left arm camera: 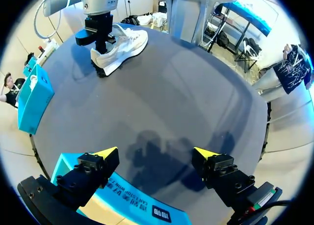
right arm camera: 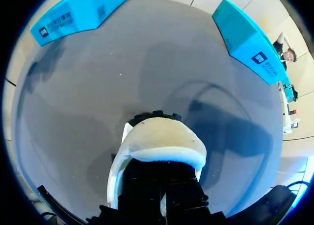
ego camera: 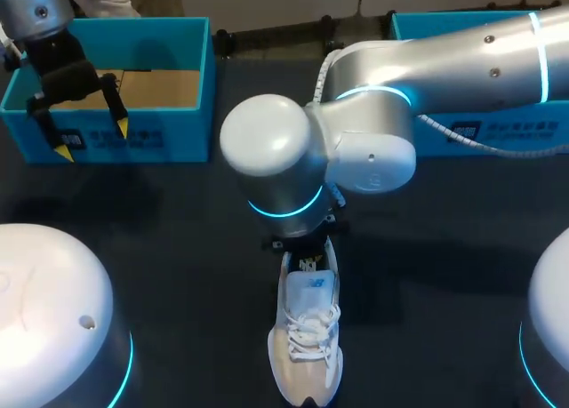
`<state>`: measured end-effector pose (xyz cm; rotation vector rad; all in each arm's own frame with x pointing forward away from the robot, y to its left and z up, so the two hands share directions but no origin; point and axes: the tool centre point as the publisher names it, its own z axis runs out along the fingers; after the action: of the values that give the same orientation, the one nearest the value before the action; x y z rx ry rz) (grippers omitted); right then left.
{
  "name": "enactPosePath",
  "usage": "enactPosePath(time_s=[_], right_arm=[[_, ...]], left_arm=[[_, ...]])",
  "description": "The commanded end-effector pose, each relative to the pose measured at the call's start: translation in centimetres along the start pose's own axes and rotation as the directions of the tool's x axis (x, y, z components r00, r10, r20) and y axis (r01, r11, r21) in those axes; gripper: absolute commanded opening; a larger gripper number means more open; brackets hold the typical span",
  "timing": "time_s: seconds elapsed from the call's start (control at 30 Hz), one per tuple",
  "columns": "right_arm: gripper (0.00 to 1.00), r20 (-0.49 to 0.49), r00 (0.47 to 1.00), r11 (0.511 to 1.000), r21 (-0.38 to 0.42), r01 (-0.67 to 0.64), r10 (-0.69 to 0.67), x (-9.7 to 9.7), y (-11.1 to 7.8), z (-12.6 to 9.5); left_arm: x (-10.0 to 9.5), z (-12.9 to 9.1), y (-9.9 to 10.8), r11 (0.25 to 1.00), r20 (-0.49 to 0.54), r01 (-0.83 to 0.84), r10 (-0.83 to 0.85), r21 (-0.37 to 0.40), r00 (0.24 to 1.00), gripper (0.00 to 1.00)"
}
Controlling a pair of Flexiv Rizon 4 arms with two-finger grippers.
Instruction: Take the shoe out of the shoebox, open the shoe tongue, remove and reinsert the insole, then place the shoe into the shoebox
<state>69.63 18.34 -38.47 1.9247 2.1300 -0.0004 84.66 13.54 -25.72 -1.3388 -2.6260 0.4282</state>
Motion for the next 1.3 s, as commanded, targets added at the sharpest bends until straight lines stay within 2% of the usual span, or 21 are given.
enactPosePath(time_s=[0.03,0.3,0.57,0.8,0.9,1.13,1.3], right_arm=[[0.00,0.106,0.930,0.935,-0.055,-0.349,0.353,0.8,-0.8,-1.1],[0.00,0.193,0.910,0.930,-0.081,-0.358,0.367,0.8,-1.3,-2.1],[0.00,0.262,0.887,0.922,-0.025,-0.387,0.380,0.7,-1.6,1.0],[0.00,0.255,0.885,0.913,0.017,-0.407,0.390,1.2,-2.4,2.8],[0.00,0.247,0.887,0.913,0.018,-0.407,0.390,1.4,-2.6,2.5],[0.00,0.271,0.876,0.914,-0.046,-0.403,0.400,1.3,-2.7,-0.2],[0.00,0.231,0.875,0.900,-0.015,-0.435,0.426,1.5,-2.7,-0.5]], left_arm=[[0.0,-0.1,0.1,1.000,-0.003,-0.001,0.001,-0.001,1.000,1.00],[0.0,-0.1,0.1,1.000,-0.003,-0.001,0.001,-0.001,1.000,1.00],[0.0,-0.1,0.1,1.000,-0.003,-0.001,0.001,-0.001,1.000,1.00],[0.0,-0.1,0.1,1.000,-0.003,-0.001,0.001,-0.001,1.000,1.00],[0.0,-0.1,0.1,1.000,-0.003,-0.001,0.001,-0.001,1.000,1.00],[0.0,-0.1,0.1,1.000,-0.003,-0.001,0.001,-0.001,1.000,1.00],[0.0,-0.1,0.1,1.000,-0.003,-0.001,0.001,-0.001,1.000,1.00]])
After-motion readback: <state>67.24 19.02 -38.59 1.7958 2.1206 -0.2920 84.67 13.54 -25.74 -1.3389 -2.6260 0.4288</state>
